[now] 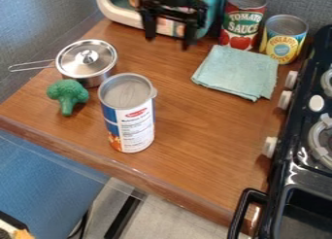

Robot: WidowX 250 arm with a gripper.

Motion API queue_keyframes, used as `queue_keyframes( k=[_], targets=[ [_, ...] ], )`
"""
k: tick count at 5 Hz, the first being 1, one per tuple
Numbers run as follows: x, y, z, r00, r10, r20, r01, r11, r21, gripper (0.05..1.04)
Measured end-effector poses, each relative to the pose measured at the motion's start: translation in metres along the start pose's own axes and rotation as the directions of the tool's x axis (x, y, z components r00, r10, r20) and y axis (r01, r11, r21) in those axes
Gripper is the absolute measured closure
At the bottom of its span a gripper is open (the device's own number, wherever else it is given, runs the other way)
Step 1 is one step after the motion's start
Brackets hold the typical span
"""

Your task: Take the silver lid off the silver pot

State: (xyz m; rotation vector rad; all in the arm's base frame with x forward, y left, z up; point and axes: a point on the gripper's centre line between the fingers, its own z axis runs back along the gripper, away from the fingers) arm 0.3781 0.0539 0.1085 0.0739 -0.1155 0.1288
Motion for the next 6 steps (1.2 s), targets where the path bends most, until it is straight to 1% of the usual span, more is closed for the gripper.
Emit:
queue_keyframes(
  k=[1, 2, 3, 4, 5, 6],
  targets=[
    [-0.023, 0.038, -0.007, 1.0, 0.004, -0.021, -0.004, 1.0, 0.023, 0.085],
    [-0.041, 0.071, -0.01, 0.999, 0.043, -0.016, -0.042, 0.998, 0.045, 0.085],
    [-0.046, 0.094, -0.012, 0.995, 0.1, -0.019, -0.099, 0.993, 0.056, 0.085],
    [-0.044, 0.105, -0.024, 0.988, 0.146, -0.047, -0.143, 0.988, 0.062, 0.085],
    [-0.035, 0.108, -0.032, 0.985, 0.164, -0.055, -0.16, 0.985, 0.069, 0.085],
    [-0.033, 0.114, -0.044, 0.979, 0.189, -0.081, -0.184, 0.981, 0.069, 0.085]
  ],
)
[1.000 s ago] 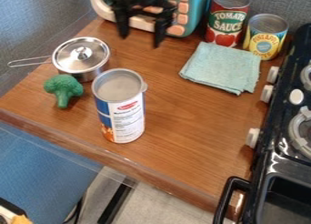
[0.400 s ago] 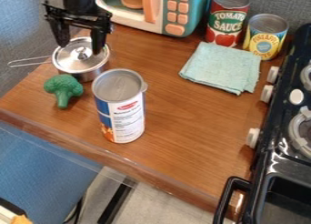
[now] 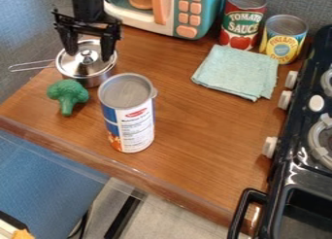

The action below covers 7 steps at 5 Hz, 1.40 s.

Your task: Take the silver lid off the silver pot

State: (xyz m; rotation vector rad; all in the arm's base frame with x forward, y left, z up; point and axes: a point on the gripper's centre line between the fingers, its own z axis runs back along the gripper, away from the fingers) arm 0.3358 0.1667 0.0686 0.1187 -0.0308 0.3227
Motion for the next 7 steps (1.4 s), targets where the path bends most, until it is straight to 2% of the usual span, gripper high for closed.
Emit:
queue_keyframes(
  k=[1, 2, 3, 4, 5, 6, 7],
  targets=[
    [0.003, 0.008, -0.008, 0.999, 0.03, -0.018, -0.03, 1.0, 0.0, 0.128],
    [0.005, 0.009, -0.006, 0.999, 0.032, -0.009, -0.032, 0.999, -0.002, 0.338],
    [0.005, 0.009, -0.006, 1.0, 0.022, -0.009, -0.022, 1.0, -0.003, 0.647],
    [0.005, 0.011, -0.007, 1.0, 0.02, -0.006, -0.02, 1.0, -0.005, 0.799],
    [0.005, 0.008, -0.006, 1.0, 0.011, -0.005, -0.011, 1.0, -0.008, 0.799],
    [0.01, -0.012, 0.012, 0.999, -0.034, 0.038, 0.035, 0.999, -0.018, 0.799],
    [0.017, -0.05, 0.032, 0.989, -0.121, 0.089, 0.124, 0.992, -0.037, 0.799]
  ],
)
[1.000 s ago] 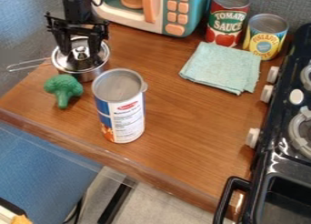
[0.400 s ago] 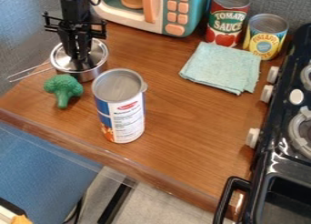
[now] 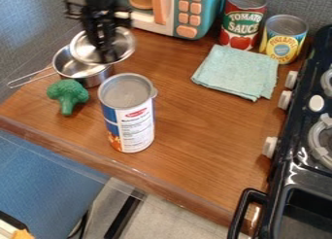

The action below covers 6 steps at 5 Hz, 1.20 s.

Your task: Take the silver lid off the silver pot

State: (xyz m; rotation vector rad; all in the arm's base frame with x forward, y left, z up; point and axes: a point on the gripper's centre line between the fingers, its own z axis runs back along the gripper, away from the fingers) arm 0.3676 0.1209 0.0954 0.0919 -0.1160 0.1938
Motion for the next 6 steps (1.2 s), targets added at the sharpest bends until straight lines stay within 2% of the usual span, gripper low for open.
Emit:
queue_keyframes(
  k=[1, 2, 3, 4, 5, 6],
  targets=[
    [0.005, -0.031, 0.004, 0.997, -0.071, 0.018, 0.071, 0.997, -0.014, 0.799],
    [0.018, -0.05, -0.005, 0.994, -0.111, 0.018, 0.112, 0.993, -0.042, 0.8],
    [0.024, -0.068, -0.022, 0.99, -0.139, -0.023, 0.138, 0.989, -0.047, 0.799],
    [0.02, -0.064, -0.048, 0.986, -0.135, -0.095, 0.133, 0.991, -0.027, 0.799],
    [0.017, -0.056, -0.058, 0.983, -0.128, -0.13, 0.128, 0.992, -0.01, 0.799],
    [0.016, -0.052, -0.059, 0.984, -0.124, -0.131, 0.123, 0.992, -0.01, 0.736]
  ],
)
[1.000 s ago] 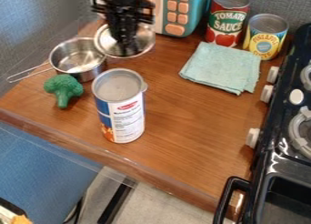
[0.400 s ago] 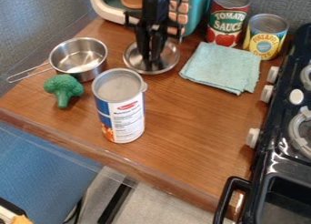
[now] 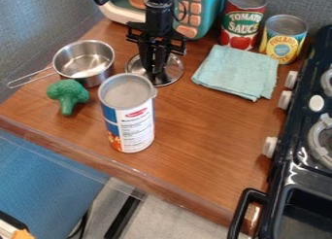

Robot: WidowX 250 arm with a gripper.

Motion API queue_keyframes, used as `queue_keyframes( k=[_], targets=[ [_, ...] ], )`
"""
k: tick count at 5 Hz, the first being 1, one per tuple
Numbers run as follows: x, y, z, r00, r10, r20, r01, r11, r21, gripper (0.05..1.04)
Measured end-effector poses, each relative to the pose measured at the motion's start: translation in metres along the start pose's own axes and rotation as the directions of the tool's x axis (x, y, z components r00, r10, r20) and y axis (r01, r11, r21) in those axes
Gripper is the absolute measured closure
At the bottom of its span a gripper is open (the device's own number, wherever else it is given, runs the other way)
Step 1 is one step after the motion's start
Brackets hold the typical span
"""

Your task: Take the silver lid off the silver pot

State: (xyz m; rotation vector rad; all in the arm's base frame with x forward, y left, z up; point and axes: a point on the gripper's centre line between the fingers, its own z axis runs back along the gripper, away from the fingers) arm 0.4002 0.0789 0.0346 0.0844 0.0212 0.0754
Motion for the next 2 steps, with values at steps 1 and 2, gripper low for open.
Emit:
queue_keyframes(
  k=[1, 2],
  targets=[
    [-0.001, -0.003, 0.002, 1.0, -0.017, 0.014, 0.018, 1.0, -0.02, 0.435],
    [0.002, -0.002, 0.033, 0.996, -0.015, 0.089, 0.017, 1.0, -0.021, 0.144]
  ],
)
